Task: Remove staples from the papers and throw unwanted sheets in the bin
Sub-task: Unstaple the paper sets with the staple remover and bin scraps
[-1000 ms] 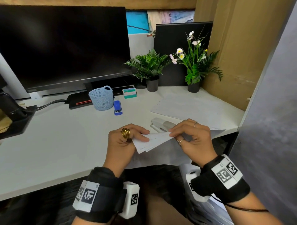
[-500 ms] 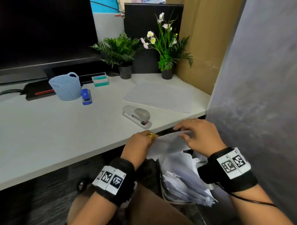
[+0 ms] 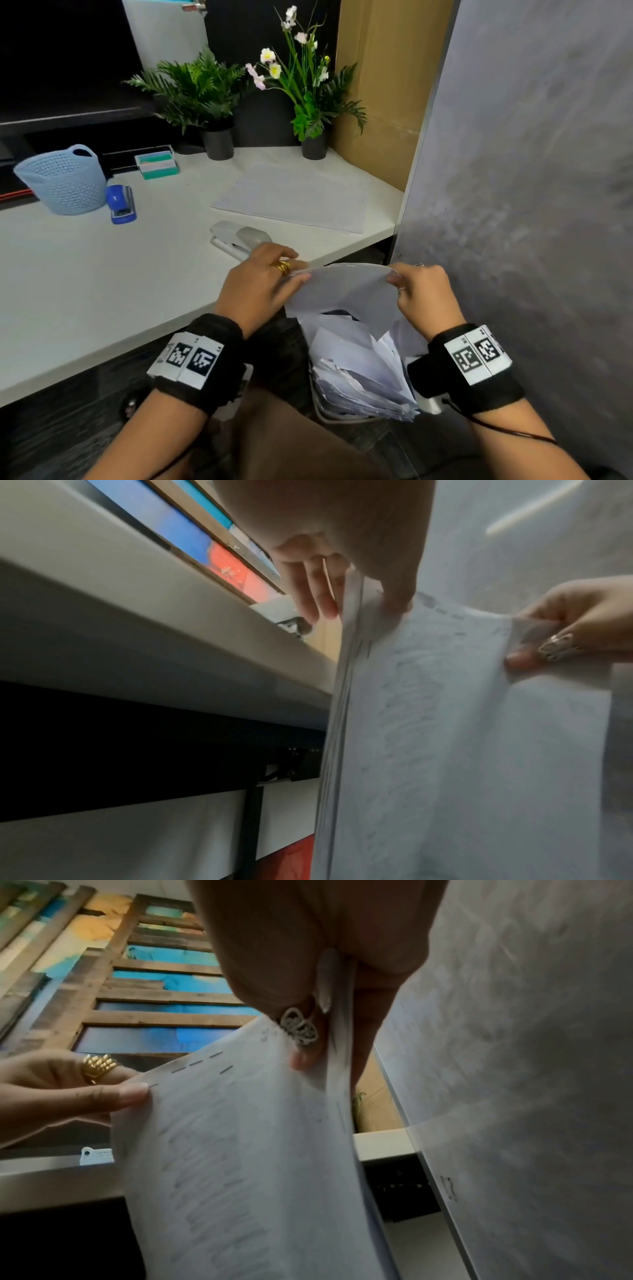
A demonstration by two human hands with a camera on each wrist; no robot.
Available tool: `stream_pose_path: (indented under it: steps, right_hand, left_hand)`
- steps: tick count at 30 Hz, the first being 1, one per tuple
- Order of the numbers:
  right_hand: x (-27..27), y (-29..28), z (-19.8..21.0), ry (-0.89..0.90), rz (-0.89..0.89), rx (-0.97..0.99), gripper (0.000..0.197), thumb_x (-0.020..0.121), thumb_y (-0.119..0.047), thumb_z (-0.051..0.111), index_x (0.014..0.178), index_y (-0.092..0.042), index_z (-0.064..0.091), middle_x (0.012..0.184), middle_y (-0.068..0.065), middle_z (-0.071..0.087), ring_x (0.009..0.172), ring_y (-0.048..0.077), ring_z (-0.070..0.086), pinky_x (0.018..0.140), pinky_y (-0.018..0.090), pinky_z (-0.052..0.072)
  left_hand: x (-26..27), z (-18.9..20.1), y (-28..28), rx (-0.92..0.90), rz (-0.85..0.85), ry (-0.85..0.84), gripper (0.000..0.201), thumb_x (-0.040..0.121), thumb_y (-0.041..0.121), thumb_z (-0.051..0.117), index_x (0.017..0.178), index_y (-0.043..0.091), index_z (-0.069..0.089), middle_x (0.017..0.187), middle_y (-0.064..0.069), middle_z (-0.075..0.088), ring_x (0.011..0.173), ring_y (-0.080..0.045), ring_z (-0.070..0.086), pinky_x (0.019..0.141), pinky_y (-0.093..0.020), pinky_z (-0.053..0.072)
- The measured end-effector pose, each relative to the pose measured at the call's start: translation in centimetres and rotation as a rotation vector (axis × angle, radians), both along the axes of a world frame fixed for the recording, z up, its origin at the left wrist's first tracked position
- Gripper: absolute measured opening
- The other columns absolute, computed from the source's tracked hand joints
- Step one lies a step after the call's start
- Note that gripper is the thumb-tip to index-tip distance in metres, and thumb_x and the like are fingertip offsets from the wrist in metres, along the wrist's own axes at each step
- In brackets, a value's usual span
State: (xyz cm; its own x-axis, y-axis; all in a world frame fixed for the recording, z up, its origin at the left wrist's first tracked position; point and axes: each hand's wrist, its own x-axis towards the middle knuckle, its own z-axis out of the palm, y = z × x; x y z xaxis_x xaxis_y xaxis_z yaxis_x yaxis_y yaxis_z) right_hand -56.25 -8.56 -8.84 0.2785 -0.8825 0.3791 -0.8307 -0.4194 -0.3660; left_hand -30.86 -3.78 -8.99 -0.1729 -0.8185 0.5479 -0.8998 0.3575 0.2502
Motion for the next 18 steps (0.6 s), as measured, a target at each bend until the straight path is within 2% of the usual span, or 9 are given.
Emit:
stream_pose_path:
  steps: [2,3,5,7,9,11,14,18]
  right_hand:
    - [-0.1,0.1,0.1,-0.012,0.015,-0.068,0.031,0.070,0.013,0.055,0.085,-0.008,0.072,0.070,0.016,0.069,0.067,0.038,0.064,0.061,0.036,0.050]
    - [-0.1,0.1,0.2,-0.014,0.018,-0.092,0.031,0.068,0.014,0.056,0.083,-0.008,0.072,0.067,0.016,0.068,0.064,0.038,0.063,0.058,0.036,0.050]
    - [0.0,0.2,0.4,-0.021,0.003,-0.120,0.031,0.065,0.016,0.056,0.079,-0.007,0.071,0.063,0.016,0.067,0.060,0.037,0.063,0.055,0.036,0.049]
    - [0.1,0.6,0.8,-0.039,0.001,-0.165,0.031,0.060,0.018,0.059,0.074,-0.007,0.070,0.059,0.013,0.066,0.055,0.035,0.062,0.053,0.032,0.048]
    - [0.1,0.9,1.2,-0.052,0.011,-0.203,0.031,0.056,0.020,0.061,0.070,-0.007,0.069,0.055,0.010,0.065,0.051,0.033,0.062,0.051,0.030,0.048]
    - [0.2,1.0,1.6,-0.055,0.011,-0.215,0.031,0.054,0.020,0.062,0.067,-0.008,0.068,0.053,0.010,0.063,0.049,0.033,0.061,0.050,0.030,0.048]
    - [0.1,0.8,1.3,-0.052,0.008,-0.211,0.030,0.055,0.019,0.062,0.065,-0.009,0.065,0.049,0.011,0.059,0.047,0.034,0.058,0.048,0.029,0.045]
    - [0.0,0.5,0.1,-0.059,-0.014,-0.166,0.028,0.060,0.010,0.050,0.069,-0.010,0.067,0.056,0.012,0.064,0.053,0.036,0.060,0.049,0.035,0.051]
  left_hand:
    - [0.8,-0.1,0.0,-0.036,0.051,0.009,0.046,0.089,0.052,0.041,0.106,0.021,0.070,0.112,0.004,0.062,0.113,-0.012,0.044,0.073,-0.028,0.049]
    - [1.1,-0.3,-0.1,-0.040,0.066,0.003,0.047,0.090,0.052,0.039,0.112,0.021,0.068,0.119,0.001,0.060,0.118,-0.015,0.041,0.081,-0.032,0.047]
    - [1.5,-1.0,-0.2,-0.023,0.085,-0.001,0.053,0.092,0.054,0.034,0.125,0.021,0.058,0.133,-0.004,0.051,0.129,-0.022,0.032,0.103,-0.041,0.033]
    - [1.7,-1.6,-0.3,0.027,0.103,0.015,0.063,0.092,0.062,0.023,0.135,0.022,0.048,0.146,-0.005,0.037,0.139,-0.025,0.018,0.113,-0.050,0.016]
    - [1.7,-1.9,-0.5,0.082,0.084,0.030,0.073,0.088,0.071,0.014,0.141,0.027,0.038,0.153,-0.002,0.024,0.143,-0.021,0.004,0.114,-0.055,0.007]
    - [1.8,-1.8,-0.6,0.133,0.057,0.066,0.077,0.083,0.077,0.010,0.143,0.033,0.030,0.157,0.005,0.010,0.144,-0.015,-0.008,0.114,-0.055,0.002]
    - [2.0,-1.5,-0.5,0.197,0.038,0.128,0.084,0.078,0.082,0.006,0.142,0.036,0.032,0.155,0.017,-0.005,0.141,-0.007,-0.020,0.113,-0.053,-0.007]
    - [1.9,-1.1,-0.3,0.260,0.040,0.111,0.092,0.072,0.086,0.003,0.142,0.035,0.033,0.150,0.024,-0.015,0.137,-0.004,-0.028,0.112,-0.053,-0.009]
